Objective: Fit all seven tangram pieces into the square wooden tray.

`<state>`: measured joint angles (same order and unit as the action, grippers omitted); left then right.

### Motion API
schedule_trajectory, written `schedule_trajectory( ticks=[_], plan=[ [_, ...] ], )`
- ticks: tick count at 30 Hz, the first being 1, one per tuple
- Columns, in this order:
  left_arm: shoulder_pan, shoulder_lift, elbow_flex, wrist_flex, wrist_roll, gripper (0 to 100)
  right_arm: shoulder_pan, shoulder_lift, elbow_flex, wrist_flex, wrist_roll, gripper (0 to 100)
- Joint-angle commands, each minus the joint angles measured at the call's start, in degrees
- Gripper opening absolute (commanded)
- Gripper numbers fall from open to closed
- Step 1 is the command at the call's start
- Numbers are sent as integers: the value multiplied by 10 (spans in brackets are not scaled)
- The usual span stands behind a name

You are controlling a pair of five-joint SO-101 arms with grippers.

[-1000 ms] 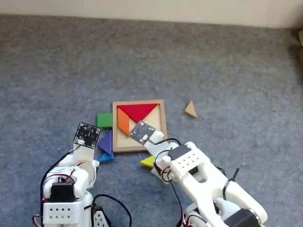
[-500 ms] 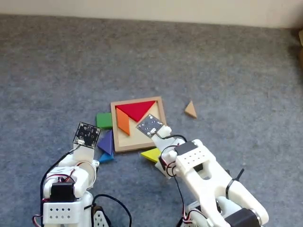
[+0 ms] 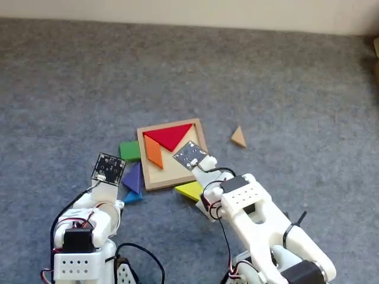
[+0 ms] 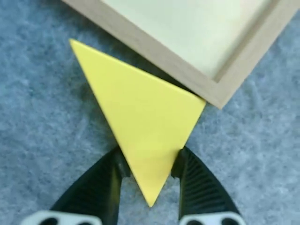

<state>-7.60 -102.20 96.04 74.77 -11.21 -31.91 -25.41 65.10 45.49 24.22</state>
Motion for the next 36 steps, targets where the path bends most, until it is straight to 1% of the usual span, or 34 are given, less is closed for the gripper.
schedule_trajectory(
  ticks=[1,14,20,23,27,36],
  plan=[
    [11,-15,11,1,-4,7,7,0,-3,-5,8,40],
    [11,-15,11,1,-4,7,7,-5,-3,-2,5,37],
    [11,-15,11,1,-4,7,7,-7,-32,54,4,36],
    [11,-15,11,1,-4,7,27,-7,-56,83,4,36],
    [11,-15,11,1,-4,7,45,-1,-71,95,4,14],
    [11,-15,11,1,-4,7,58,-7,-79,114,4,9]
  ],
)
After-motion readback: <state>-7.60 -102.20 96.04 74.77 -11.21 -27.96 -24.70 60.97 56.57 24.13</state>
